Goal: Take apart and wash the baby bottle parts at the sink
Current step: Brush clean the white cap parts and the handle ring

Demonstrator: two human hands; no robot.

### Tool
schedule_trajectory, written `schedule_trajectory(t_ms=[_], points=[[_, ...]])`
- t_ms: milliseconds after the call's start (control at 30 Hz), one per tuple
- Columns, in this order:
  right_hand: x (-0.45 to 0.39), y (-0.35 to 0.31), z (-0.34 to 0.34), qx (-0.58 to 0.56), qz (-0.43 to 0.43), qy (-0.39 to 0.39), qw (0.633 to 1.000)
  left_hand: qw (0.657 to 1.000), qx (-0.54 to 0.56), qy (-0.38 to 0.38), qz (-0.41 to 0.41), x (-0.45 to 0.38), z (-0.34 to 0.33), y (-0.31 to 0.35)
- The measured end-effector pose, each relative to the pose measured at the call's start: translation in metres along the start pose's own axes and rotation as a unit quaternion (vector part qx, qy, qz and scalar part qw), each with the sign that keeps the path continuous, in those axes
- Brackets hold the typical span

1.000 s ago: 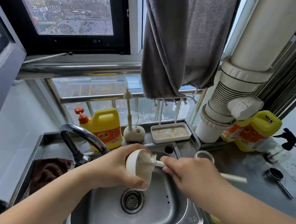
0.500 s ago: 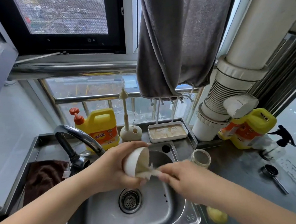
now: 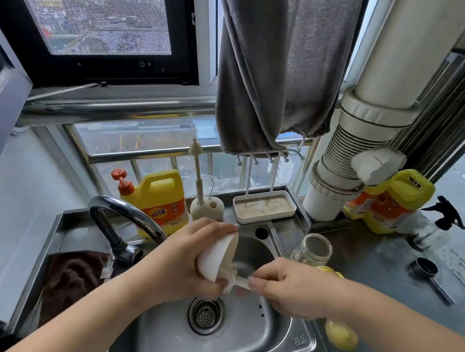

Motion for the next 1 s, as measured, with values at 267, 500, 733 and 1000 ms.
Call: schedule_trajectory(t_ms=[267,500,733,1000], points=[[0.005,-0.008,-0.011,-0.273,-0.057,-0.056,0.959,0.995,-0.091,-0.007,-0.043,0.012,0.001,0.007],[0.010,-0.005,-0.002,-0.187,-0.053,-0.037,0.980,0.978,-0.021,-0.154,0.140,-0.002,0.008,-0.004],[0.010,-0.010,0.004,-0.090,0.030,-0.017,0.995,0.915,0.211,-0.233,0.255,-0.007,-0.003,-0.008],[0.015,-0.010,0.002,-0.085,0.029,-0.012,0.996,0.893,0.280,-0.230,0.267,-0.004,-0.009,0.004]])
Point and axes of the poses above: each hand's wrist, its own x-axis away from the middle knuckle, its own z-axis out of the back of the hand, y = z × x, the point moved 6 cm from there along -x, towards the middle knuckle, and after that the axes turned 13 degrees about z, right-handed, at the moved point
